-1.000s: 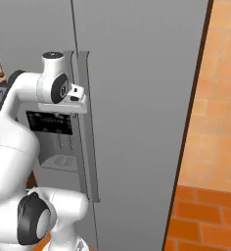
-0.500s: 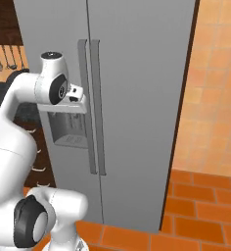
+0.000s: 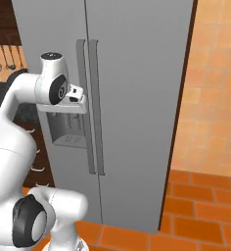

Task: Take the strawberry from the fridge and place it on top of the pancake, located on the dining counter.

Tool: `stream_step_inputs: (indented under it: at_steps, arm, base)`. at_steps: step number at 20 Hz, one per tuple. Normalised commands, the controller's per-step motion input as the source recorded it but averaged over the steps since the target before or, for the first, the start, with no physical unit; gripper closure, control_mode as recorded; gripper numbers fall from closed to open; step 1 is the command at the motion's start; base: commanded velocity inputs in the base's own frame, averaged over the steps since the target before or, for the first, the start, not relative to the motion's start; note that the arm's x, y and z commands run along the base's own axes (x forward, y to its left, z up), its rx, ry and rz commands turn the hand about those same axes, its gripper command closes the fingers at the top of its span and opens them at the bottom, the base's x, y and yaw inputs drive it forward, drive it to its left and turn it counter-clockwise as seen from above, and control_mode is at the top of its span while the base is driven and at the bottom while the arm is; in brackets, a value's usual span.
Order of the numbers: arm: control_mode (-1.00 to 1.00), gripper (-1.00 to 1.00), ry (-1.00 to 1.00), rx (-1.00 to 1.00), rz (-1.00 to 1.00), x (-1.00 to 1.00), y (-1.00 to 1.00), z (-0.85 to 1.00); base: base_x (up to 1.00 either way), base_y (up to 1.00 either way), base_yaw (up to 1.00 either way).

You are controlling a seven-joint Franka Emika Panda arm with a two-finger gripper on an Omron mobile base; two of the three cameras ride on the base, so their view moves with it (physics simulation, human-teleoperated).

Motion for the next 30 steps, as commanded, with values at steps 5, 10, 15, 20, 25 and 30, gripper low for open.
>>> stream_step_inputs:
  at_steps: [5,10,15,20,25,30]
  arm:
    - [1.0,-1.0,0.0,0.0,0.0,0.0,0.0,0.0]
    - [-1.0,-1.0,-0.16,-0.02,0.04,0.01,0.0,-0.21]
    - [-1.0,-1.0,-0.61,0.03,0.16,0.11,0.02,-0.02]
    - [-1.0,-1.0,-0.29,0.0,0.01,0.42,0.49,0.0]
    - [-1.0,-1.0,-0.06,0.0,-0.04,0.7,0.2,-0.01]
    - [-1.0,-1.0,0.0,0.0,-0.02,0.54,-0.24,-0.02]
  base:
    - [-0.19,-0.58,0.0]
    - [0.0,0.0,0.0]
    - [0.0,0.0,0.0]
    - [0.0,0.0,0.0]
    - [0.0,0.0,0.0]
    - [0.0,0.0,0.0]
